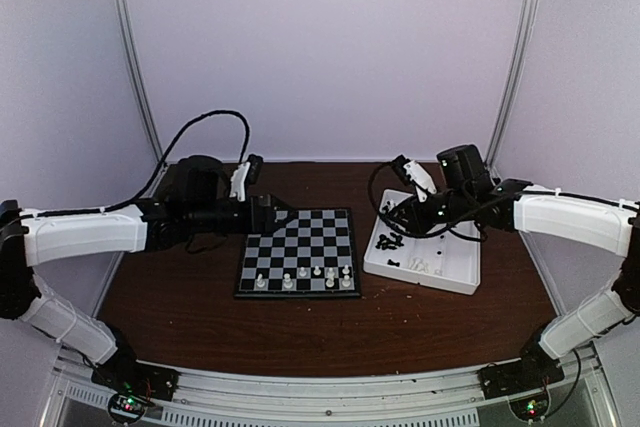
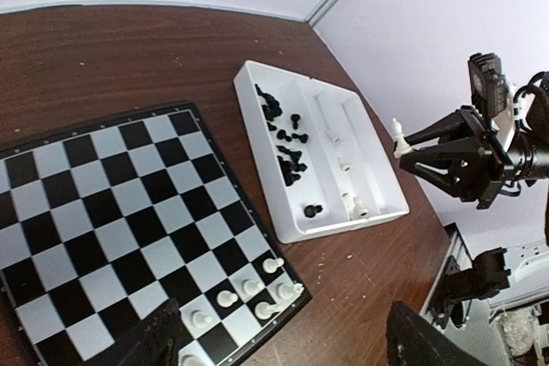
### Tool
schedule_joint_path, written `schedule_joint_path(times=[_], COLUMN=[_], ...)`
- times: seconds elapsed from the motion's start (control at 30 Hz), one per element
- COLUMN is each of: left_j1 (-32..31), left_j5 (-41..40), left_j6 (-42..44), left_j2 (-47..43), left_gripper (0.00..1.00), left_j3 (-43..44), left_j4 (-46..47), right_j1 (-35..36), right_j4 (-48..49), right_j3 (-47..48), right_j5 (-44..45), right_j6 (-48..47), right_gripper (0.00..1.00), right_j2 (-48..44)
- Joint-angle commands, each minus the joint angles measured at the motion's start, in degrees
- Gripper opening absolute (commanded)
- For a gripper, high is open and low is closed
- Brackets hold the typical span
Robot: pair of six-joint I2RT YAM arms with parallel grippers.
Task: Set up the chess pieces on the board
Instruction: Place the chess piece on the chessboard.
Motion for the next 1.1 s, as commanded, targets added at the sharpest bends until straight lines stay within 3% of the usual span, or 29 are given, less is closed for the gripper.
schedule_joint_path(times=[0.0, 0.27, 0.57, 0.73, 1.07], left_j1=[-1.21, -1.37, -2.11, -2.68, -3.88], left_j5=[7.26, 14.11, 19.82, 20.93, 20.80], left_j6=[-7.02, -18.36, -25.67, -25.36, -25.62], left_j2=[5.96, 14.70, 22.32, 23.74, 24.29], left_gripper=[0.82, 0.78, 0.70, 0.60, 0.57], left_j3=[4.50, 6.64, 10.89, 12.62, 13.08], left_j4=[8.02, 22.89, 28.92, 27.60, 24.13], right_j1=[2.62, 6.89, 9.91, 11.10, 12.47], right_j4=[9.44, 13.81, 12.88, 12.26, 11.39], right_j3=[-0.91, -1.56, 0.67, 1.51, 2.43], right_j5=[-4.82, -6.80, -8.94, -9.38, -9.10], right_j6=[-0.60, -0.74, -3.30, -3.57, -3.78], right_gripper=[0.19, 0.19, 0.19, 0.19, 0.19], right_j2=[-0.91, 0.80, 4.27, 5.35, 5.44])
